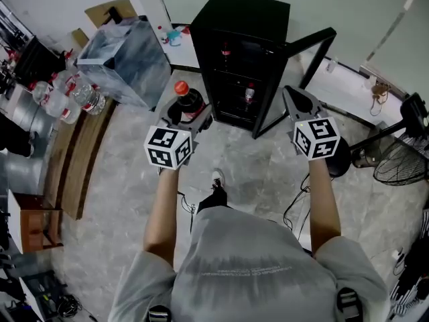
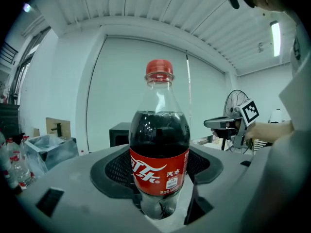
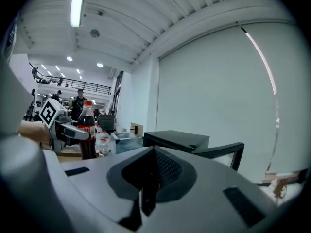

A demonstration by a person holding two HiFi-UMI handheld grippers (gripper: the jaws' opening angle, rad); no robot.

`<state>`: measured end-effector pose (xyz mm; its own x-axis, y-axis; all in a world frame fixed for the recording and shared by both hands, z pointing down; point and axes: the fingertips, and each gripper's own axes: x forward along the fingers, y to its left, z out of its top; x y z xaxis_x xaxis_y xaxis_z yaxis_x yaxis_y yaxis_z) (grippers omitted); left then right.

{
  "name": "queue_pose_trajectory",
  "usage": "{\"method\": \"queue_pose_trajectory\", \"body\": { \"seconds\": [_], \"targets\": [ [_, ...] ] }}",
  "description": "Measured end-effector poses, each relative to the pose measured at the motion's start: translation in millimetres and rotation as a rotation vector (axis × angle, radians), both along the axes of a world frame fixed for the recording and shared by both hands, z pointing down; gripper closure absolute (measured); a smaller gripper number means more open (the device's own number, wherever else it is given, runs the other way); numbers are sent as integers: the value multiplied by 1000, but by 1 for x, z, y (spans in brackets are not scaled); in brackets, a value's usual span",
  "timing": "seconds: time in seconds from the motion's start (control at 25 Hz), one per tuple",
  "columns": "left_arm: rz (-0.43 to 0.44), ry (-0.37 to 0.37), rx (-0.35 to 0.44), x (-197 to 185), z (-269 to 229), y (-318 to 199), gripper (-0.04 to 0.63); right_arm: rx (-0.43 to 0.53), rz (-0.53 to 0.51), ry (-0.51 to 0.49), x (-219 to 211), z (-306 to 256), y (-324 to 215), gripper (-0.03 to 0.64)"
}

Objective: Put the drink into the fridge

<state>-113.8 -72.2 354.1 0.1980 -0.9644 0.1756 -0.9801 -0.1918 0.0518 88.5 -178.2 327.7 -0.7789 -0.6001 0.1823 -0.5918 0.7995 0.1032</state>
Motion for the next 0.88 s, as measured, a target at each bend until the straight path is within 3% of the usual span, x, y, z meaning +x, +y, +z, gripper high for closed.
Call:
{"method": "queue_pose_trajectory", "body": {
  "seconds": [0.4, 0.64, 0.88],
  "targets": [
    [117, 15, -62, -62, 22, -94, 296, -16, 120, 62, -62, 22, -74, 617],
    [185, 15, -97, -65, 47, -142, 296, -43, 179, 91, -76, 44, -99, 617],
    [280, 4, -138, -49, 85, -185, 296, -134, 217, 4, -79, 67, -114, 615]
  ]
}}
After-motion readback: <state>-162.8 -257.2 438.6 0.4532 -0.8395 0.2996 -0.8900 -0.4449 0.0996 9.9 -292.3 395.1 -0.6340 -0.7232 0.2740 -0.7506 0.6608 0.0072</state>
